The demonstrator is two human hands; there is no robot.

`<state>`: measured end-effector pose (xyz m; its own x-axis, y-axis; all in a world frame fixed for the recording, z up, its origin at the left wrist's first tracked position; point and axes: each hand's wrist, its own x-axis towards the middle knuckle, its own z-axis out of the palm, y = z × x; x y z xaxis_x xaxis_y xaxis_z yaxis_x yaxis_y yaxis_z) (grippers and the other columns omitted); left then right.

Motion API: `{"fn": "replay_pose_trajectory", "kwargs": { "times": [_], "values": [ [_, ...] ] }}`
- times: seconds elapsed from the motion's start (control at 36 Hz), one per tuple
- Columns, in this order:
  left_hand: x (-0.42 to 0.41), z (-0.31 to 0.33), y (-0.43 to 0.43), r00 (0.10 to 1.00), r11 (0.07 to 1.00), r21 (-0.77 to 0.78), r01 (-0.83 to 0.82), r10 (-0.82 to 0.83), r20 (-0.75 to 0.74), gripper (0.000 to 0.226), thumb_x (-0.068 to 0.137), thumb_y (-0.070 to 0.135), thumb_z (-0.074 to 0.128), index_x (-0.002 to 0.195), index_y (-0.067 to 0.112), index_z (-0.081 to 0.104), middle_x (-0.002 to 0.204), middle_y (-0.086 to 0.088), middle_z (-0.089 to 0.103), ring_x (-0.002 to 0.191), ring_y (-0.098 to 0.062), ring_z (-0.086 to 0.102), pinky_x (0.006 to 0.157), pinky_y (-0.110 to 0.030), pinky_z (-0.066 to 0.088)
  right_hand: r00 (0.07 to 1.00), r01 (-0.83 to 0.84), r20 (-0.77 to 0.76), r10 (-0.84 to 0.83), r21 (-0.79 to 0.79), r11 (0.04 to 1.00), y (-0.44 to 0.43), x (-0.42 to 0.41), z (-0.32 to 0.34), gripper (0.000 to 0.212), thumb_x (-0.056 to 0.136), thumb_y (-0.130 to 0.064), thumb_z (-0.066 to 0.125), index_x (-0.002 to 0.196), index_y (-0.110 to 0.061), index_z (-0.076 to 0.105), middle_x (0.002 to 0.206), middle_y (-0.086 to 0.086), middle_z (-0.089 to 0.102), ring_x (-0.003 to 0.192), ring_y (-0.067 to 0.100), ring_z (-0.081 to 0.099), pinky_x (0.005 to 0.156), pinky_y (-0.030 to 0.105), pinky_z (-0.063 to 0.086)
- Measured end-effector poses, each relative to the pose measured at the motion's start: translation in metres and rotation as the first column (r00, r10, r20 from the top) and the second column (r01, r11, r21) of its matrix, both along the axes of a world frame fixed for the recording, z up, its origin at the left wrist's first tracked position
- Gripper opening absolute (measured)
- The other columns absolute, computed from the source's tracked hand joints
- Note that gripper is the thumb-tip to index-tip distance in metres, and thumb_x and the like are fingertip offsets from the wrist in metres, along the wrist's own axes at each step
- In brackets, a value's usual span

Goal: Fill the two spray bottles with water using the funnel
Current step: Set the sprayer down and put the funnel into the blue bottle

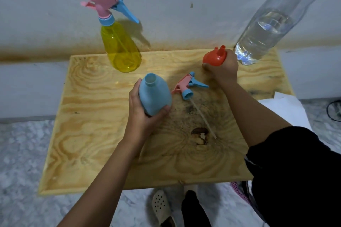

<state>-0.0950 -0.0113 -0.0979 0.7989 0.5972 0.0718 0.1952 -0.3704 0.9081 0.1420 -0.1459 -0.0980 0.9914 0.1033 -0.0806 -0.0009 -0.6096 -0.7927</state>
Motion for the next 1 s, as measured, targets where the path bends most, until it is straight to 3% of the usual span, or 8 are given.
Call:
{"fn": "replay_pose_trajectory", "kwargs": {
  "times": [0.11, 0.25, 0.39, 0.47, 0.64, 0.78, 0.89, 1.0],
  "values": [
    [-0.001, 0.005, 0.001, 1.0, 1.0, 0.021, -0.003, 0.002, 0.026, 0.091, 0.067, 0.046, 0.076, 0.14, 0.035, 0.022, 0.133, 0.014, 0.029, 0.112, 0.024, 0.03, 0.087, -0.001, 0.034, 1.0, -0.002, 0.026, 0.002, -0.005, 1.0, -0.009, -0.012, 0.009, 0.074, 0.068, -0.031, 0.081, 0.131, -0.015, 0.045, 0.132, 0.009, 0.043, 0.118, 0.022, 0.043, 0.086, 0.021, 0.033],
    [-0.001, 0.021, 0.002, 1.0, 0.999, 0.039, -0.01, 0.01, -0.012, 0.08, 0.074, 0.035, 0.077, 0.14, 0.019, 0.034, 0.129, 0.011, 0.035, 0.107, 0.014, 0.037, 0.081, 0.008, 0.029, 0.997, -0.078, 0.004, 0.078, 0.076, 0.994, -0.016, -0.034, 0.035, 0.077, 0.067, -0.031, 0.082, 0.133, -0.018, 0.046, 0.13, 0.011, 0.04, 0.115, 0.025, 0.046, 0.095, 0.029, 0.044],
    [-0.002, 0.036, 0.0, 1.0, 0.999, 0.038, 0.0, 0.0, -0.01, 0.089, 0.069, 0.06, 0.066, 0.139, 0.014, 0.038, 0.129, 0.004, 0.041, 0.117, -0.004, 0.04, 0.094, -0.011, 0.036, 0.984, -0.17, -0.036, 0.177, 0.143, 0.975, -0.019, -0.07, 0.069, 0.08, 0.064, -0.028, 0.084, 0.13, -0.016, 0.042, 0.124, 0.004, 0.045, 0.107, 0.02, 0.046, 0.085, 0.03, 0.045],
    [-0.003, 0.04, -0.001, 1.0, 0.999, 0.032, 0.009, -0.008, -0.025, 0.083, 0.073, 0.051, 0.068, 0.14, 0.012, 0.036, 0.13, 0.003, 0.041, 0.119, -0.007, 0.04, 0.099, -0.027, 0.04, 0.976, -0.195, -0.053, 0.209, 0.199, 0.96, -0.021, -0.093, 0.086, 0.074, 0.061, -0.024, 0.086, 0.119, -0.017, 0.041, 0.115, 0.001, 0.044, 0.101, 0.019, 0.048, 0.078, 0.028, 0.044],
    [-0.005, 0.047, 0.001, 0.998, 0.997, 0.067, 0.047, -0.045, -0.04, 0.068, 0.085, 0.03, 0.068, 0.142, 0.015, 0.034, 0.138, -0.001, 0.041, 0.116, -0.002, 0.037, 0.088, -0.011, 0.039, 0.95, -0.296, -0.029, 0.312, 0.242, 0.924, -0.016, -0.129, 0.11, 0.071, 0.046, -0.036, 0.085, 0.108, -0.022, 0.055, 0.115, 0.004, 0.054, 0.101, 0.023, 0.056, 0.078, 0.03, 0.049],
    [-0.008, 0.048, 0.005, 0.995, 0.993, 0.088, 0.08, -0.075, -0.063, 0.068, 0.087, 0.03, 0.065, 0.144, 0.015, 0.032, 0.142, -0.003, 0.04, 0.125, -0.013, 0.039, 0.103, -0.038, 0.042, 0.939, -0.332, -0.005, 0.344, 0.242, 0.911, -0.013, -0.147, 0.121, 0.074, 0.053, -0.03, 0.088, 0.117, -0.021, 0.052, 0.114, 0.002, 0.052, 0.102, 0.021, 0.056, 0.082, 0.03, 0.052],
    [-0.008, 0.047, 0.006, 0.994, 0.995, 0.053, 0.083, -0.08, -0.07, 0.069, 0.087, 0.03, 0.065, 0.145, 0.016, 0.031, 0.143, -0.004, 0.04, 0.128, -0.016, 0.039, 0.103, -0.044, 0.041, 0.931, -0.36, 0.021, 0.364, 0.208, 0.91, -0.011, -0.152, 0.132, 0.067, 0.058, -0.026, 0.087, 0.108, -0.017, 0.043, 0.102, -0.001, 0.051, 0.09, 0.015, 0.053, 0.066, 0.021, 0.045],
    [-0.008, 0.044, 0.007, 0.995, 0.997, 0.032, 0.075, -0.073, -0.066, 0.07, 0.087, 0.029, 0.065, 0.146, 0.016, 0.03, 0.143, -0.005, 0.039, 0.128, -0.018, 0.039, 0.104, -0.045, 0.041, 0.913, -0.407, 0.069, 0.401, 0.157, 0.9, -0.008, -0.155, 0.135, 0.062, 0.06, -0.029, 0.086, 0.105, -0.015, 0.046, 0.103, 0.003, 0.054, 0.092, 0.017, 0.054, 0.074, 0.025, 0.046]
  ]
}}
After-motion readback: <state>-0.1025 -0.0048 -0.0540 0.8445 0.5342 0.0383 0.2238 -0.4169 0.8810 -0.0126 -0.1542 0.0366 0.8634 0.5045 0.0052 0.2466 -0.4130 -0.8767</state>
